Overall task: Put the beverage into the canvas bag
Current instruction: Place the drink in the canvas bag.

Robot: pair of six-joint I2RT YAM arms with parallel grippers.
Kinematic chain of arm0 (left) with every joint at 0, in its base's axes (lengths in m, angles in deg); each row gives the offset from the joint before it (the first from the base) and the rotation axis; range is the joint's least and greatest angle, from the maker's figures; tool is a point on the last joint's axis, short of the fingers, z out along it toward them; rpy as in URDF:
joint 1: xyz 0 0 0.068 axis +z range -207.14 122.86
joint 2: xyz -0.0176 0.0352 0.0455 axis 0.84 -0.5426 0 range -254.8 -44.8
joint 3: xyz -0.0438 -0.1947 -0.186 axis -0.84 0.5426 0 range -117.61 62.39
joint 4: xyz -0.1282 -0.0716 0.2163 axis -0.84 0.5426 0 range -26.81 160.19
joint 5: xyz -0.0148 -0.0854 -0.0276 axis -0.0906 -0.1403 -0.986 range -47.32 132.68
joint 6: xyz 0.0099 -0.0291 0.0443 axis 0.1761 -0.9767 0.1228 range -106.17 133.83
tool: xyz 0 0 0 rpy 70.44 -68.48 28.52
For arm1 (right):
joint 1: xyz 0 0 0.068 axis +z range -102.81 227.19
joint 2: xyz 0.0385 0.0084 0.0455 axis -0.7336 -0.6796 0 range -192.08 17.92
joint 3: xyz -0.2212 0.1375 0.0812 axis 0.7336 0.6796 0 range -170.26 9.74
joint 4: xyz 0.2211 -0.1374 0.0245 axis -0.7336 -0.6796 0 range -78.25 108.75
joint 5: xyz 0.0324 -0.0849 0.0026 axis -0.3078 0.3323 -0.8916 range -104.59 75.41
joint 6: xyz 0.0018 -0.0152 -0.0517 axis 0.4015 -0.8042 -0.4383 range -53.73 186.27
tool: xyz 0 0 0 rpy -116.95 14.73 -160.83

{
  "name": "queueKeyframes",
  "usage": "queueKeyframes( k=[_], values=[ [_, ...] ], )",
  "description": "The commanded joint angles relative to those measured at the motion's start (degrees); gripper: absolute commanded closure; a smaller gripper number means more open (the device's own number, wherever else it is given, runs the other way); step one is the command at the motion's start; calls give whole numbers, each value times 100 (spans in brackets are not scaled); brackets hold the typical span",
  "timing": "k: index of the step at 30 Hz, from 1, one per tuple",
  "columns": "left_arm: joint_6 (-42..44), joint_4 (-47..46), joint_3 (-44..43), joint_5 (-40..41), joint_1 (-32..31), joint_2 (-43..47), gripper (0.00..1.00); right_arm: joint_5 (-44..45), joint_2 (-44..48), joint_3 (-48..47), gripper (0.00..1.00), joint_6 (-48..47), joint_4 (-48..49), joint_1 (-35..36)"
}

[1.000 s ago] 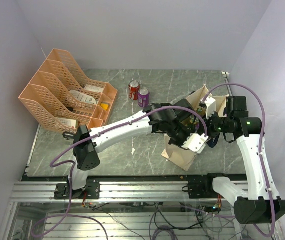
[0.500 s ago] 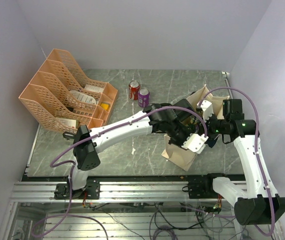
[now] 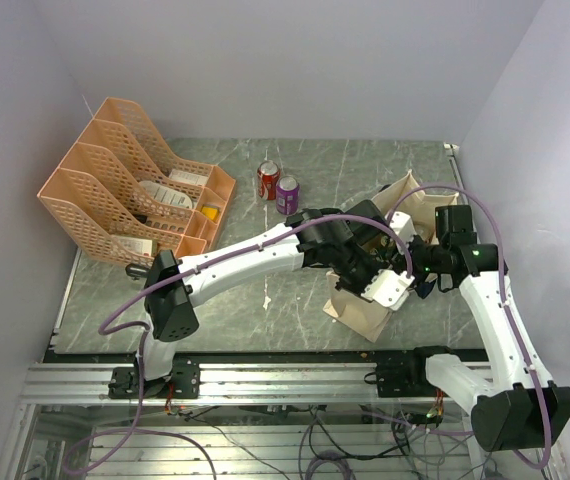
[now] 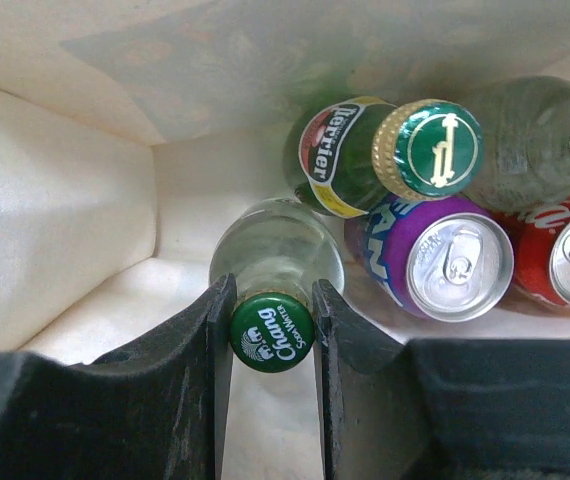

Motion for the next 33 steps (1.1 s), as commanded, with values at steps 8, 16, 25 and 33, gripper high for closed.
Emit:
queueKeyframes(
  k=[8, 16, 25, 33],
  values=[
    [49, 196, 77, 206, 38, 200, 93, 97, -3, 554, 79, -573, 167, 103],
    [51, 185, 85, 229, 38, 200, 93, 189, 43, 719, 68, -727, 91, 106],
    [95, 198, 35, 228, 38, 178, 93, -23, -270, 217, 48, -523, -23, 103],
    [90, 187, 13, 262, 64, 173, 93, -46, -222, 96, 37, -603, -137, 100]
  ],
)
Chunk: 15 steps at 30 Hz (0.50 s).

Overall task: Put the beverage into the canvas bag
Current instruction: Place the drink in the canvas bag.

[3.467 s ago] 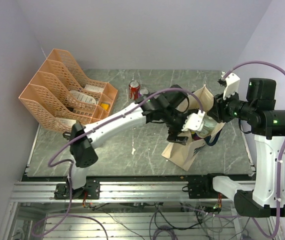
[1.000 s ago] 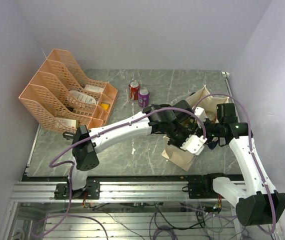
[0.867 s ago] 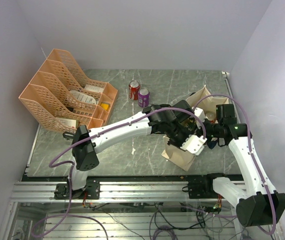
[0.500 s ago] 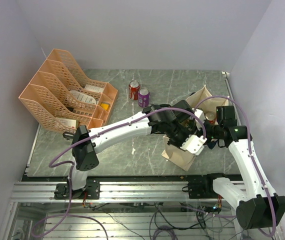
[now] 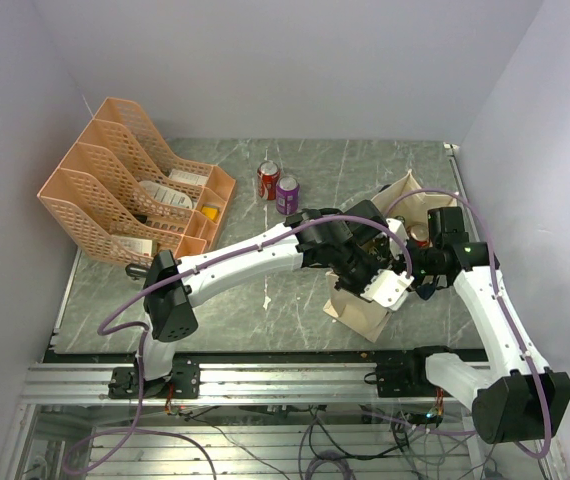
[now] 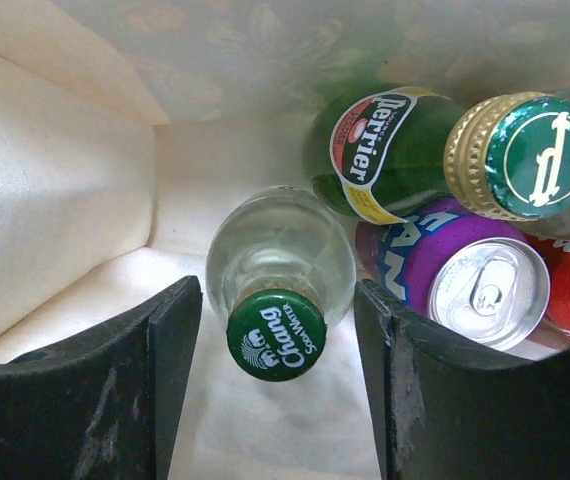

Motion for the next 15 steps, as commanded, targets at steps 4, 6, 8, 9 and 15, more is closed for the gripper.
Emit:
queueKeyframes(
  k=[4, 6, 8, 9, 15],
  values=[
    [34, 168, -15, 229, 63, 160, 93, 88, 23, -398, 26, 5, -348, 9],
    [25, 171, -23, 248, 64, 160, 93, 80, 26, -520, 21, 75, -376, 5],
    [15, 163, -48, 271, 65, 152, 93, 64, 20, -608, 18, 137, -396, 9],
    [14, 157, -50, 283, 64, 151, 93, 55, 17, -619, 18, 172, -402, 4],
    [-142, 102, -73, 315, 64, 167, 93, -114, -74, -1218, 18, 317, -664, -3]
  ],
)
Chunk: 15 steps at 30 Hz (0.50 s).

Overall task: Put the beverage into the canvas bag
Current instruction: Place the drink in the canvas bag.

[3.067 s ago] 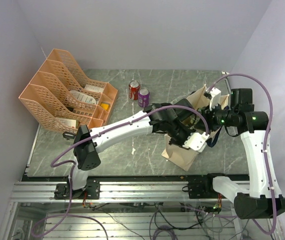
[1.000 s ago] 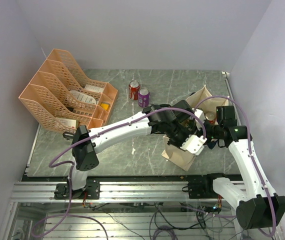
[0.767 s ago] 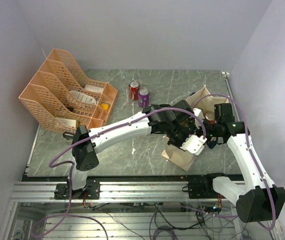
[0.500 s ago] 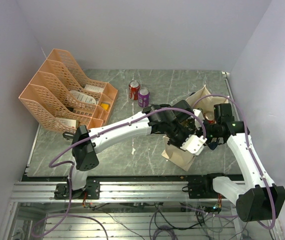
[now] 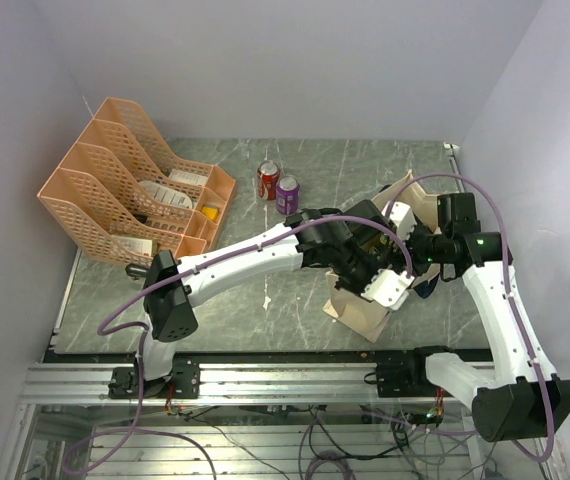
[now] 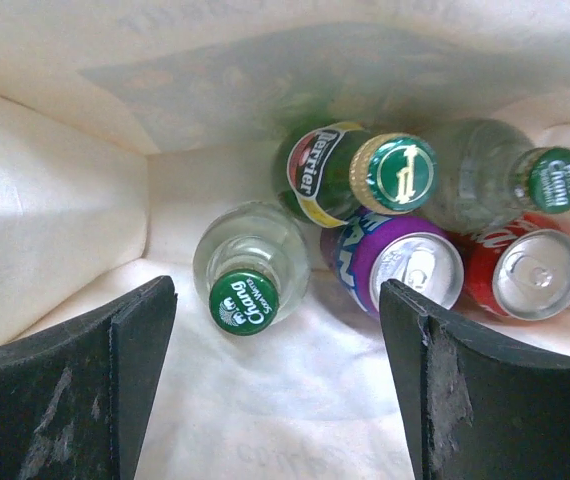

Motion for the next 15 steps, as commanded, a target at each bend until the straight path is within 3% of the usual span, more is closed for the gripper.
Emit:
queueKeyframes(
  k=[1, 6, 12, 15],
  values=[
    [-207, 99, -87, 278, 64, 162, 93, -198, -33, -486, 18, 167, -322, 4],
    [-355, 57, -190, 301, 64, 200, 92, -467, 17, -1016, 17, 449, -595, 6],
    [-252, 182, -261, 319, 64, 339, 88, -514, -108, -1561, 17, 1190, -178, 2],
    [-207, 401, -396, 387, 64, 359, 62, -475, -235, -1695, 17, 1619, 326, 0]
  ],
)
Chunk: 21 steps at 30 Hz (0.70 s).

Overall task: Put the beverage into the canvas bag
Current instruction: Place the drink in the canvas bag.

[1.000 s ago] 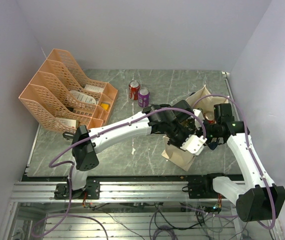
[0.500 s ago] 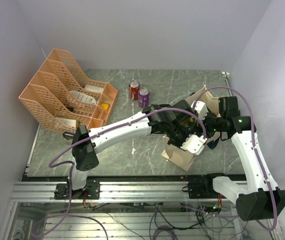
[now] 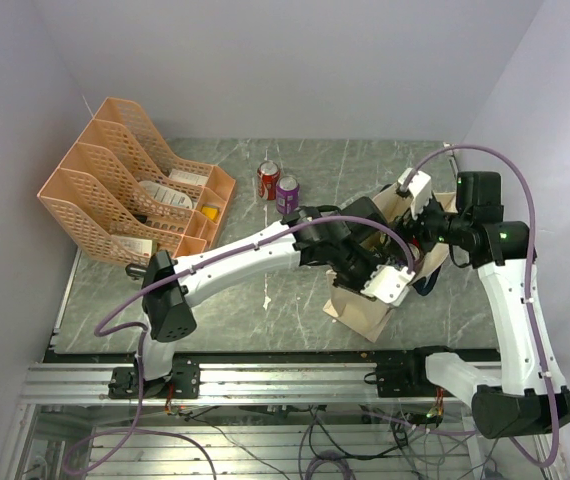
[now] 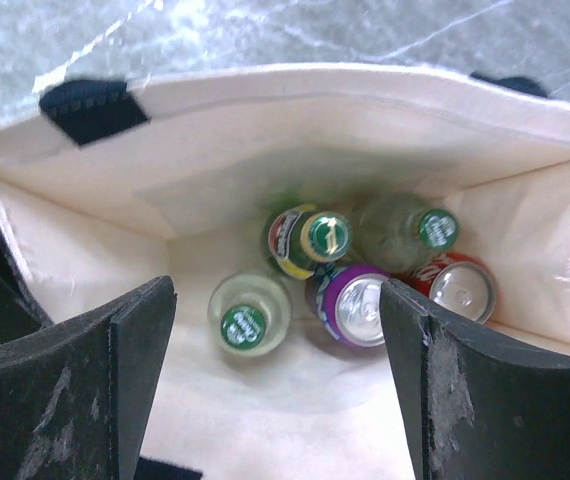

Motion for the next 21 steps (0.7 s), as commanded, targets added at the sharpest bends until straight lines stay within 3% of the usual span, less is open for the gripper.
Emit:
queueKeyframes(
  k=[1, 3, 6, 12, 17, 21],
  values=[
    [19, 441, -402, 208, 49, 303, 48, -78, -176, -232, 17, 839, 811, 7],
    [-48, 562, -559, 284, 49, 314, 31, -76, -288, -241, 17, 1090, 1215, 1],
    [-207, 649, -772, 389, 53, 446, 26, 25, -491, -365, 17, 1516, 1758, 1],
    [-1163, -116, -481, 508, 431, 1145, 23, 217, -776, -634, 17, 2174, 2618, 3],
    [-3033, -1514, 156, 387, 1618, 1559, 23, 281, -996, -852, 17, 2627, 2980, -14],
    [-4315, -2200, 509, 1266, 2433, 1488, 23, 287, -1249, -1061, 17, 2782, 3151, -126]
  ],
)
